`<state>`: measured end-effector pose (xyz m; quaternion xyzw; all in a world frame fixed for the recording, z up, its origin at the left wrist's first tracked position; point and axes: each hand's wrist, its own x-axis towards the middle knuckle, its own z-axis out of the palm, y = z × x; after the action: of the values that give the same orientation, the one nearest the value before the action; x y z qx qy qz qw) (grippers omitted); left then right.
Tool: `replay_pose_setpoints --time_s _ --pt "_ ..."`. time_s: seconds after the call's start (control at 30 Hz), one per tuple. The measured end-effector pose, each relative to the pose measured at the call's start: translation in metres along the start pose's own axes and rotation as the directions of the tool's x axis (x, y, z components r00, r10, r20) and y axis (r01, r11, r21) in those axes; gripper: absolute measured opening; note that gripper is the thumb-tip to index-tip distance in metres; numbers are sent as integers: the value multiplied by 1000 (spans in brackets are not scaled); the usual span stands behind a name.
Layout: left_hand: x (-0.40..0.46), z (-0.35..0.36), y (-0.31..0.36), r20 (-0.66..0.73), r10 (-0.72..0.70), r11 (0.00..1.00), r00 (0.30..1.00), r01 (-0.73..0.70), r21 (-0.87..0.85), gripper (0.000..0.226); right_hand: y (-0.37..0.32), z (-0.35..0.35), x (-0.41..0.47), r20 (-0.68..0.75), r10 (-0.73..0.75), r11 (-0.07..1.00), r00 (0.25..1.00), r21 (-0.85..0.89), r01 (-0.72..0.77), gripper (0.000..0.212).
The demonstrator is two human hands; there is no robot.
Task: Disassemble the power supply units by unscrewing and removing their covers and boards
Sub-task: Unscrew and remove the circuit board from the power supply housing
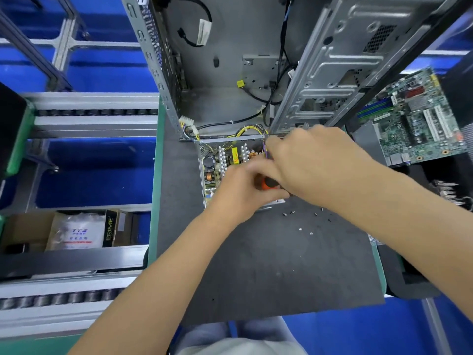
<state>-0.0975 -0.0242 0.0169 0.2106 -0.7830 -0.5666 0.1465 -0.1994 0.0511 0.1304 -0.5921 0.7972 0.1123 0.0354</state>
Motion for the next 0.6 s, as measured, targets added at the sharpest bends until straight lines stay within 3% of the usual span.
replay_pose_setpoints --time_s 0.07,0.13,0.17,0.23,0.3,0.37,0.4,0.47,0.53,0.6 --pt "0 -1 -1 54 -10 998 998 13 -61 46 5 6 1 10 -123 989 992 83 122 25" --pt "-3 -8 -7 161 4 992 987 16 -125 37 7 8 -3 49 -176 947 983 282 155 37" --pt "-3 -9 -10 160 7 996 987 8 -90 31 6 11 -5 72 -143 949 987 291 117 48" --pt "-1 -5 -11 48 -25 1000 999 24 15 28 6 16 -2 81 -44 989 996 145 32 65" --pt "0 -2 -4 26 -82 996 996 82 -19 35 5 21 2 -16 -62 996 998 57 63 56" --pt "0 -8 -4 90 -71 986 993 83 -144 49 12 20 3 -118 -76 984 990 150 93 36" --pt "-2 -13 -7 82 -62 977 995 77 -197 52 18 20 1 -160 -51 970 986 226 87 30" --pt "-5 -26 -14 -42 -93 969 995 81 -233 35 33 22 -3 -177 73 919 982 395 3 26" --pt "-8 -38 -22 -175 -131 977 976 98 -188 23 48 24 -8 -168 204 849 964 521 -89 25" --pt "-11 -44 -31 -215 -133 982 967 99 -162 23 64 31 -15 -169 332 786 928 593 -173 21"
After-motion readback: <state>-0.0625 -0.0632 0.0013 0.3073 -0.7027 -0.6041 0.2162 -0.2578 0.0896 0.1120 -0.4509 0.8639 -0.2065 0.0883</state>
